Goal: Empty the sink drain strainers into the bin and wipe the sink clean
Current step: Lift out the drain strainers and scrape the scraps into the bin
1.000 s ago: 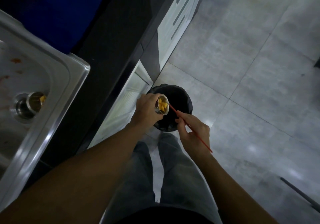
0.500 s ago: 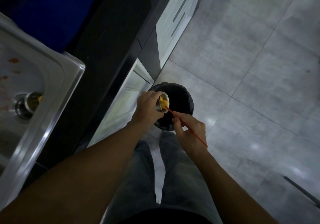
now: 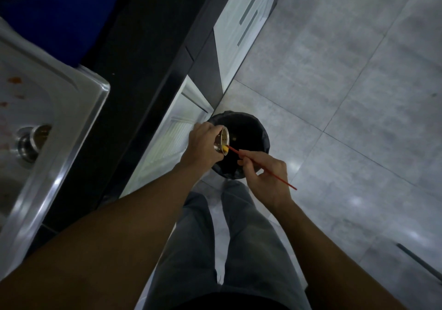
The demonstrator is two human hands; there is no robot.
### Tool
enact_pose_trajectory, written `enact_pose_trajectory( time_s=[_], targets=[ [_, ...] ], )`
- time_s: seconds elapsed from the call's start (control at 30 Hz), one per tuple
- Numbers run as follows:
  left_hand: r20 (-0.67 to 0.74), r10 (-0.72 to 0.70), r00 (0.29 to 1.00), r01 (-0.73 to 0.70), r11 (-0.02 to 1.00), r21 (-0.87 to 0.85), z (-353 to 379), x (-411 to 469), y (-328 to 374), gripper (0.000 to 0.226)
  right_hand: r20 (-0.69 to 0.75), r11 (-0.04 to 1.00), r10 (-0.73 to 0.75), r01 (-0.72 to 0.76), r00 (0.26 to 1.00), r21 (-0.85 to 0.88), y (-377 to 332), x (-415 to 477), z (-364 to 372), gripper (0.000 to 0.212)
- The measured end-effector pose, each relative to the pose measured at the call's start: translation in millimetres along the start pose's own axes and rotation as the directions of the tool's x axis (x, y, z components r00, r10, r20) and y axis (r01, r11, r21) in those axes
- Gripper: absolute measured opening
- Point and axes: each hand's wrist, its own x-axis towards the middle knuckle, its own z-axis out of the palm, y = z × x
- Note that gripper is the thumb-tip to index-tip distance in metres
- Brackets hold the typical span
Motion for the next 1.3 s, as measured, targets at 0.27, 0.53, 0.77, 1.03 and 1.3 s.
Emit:
enact_pose_trajectory(
  time_s=[0.27, 0.53, 0.77, 1.03, 1.3],
  targets=[
    [0.012, -0.005, 1.000, 0.005, 1.000, -0.002, 6, -3, 3, 0.074, -0.024, 0.996, 0.008, -0.005, 1.000, 0.094, 0, -6, -5, 0.021],
    [0.043, 0.002, 0.999, -0.002, 1.000, 0.010, 12, -3, 5, 0.073, 0.012, 0.992, 0.089, -0.090, 0.996, 0.084, 12, -8, 6, 0.022],
    [0.055, -0.015, 0.998, 0.013, 0.999, 0.041, 33, 9, -6, 0.072, 0.004, 0.986, 0.131, -0.130, 0.991, 0.099, 33, -7, 15, 0.020],
    [0.043, 0.000, 0.999, -0.003, 0.998, 0.070, 69, 29, -25, 0.071, -0.017, 0.968, 0.184, -0.178, 0.983, 0.177, 63, -2, 19, 0.023],
    [0.056, 0.026, 0.998, -0.029, 0.998, 0.059, 82, 37, -26, 0.068, 0.028, 0.972, 0.170, -0.173, 0.985, 0.158, 70, 1, 46, 0.027]
  ],
)
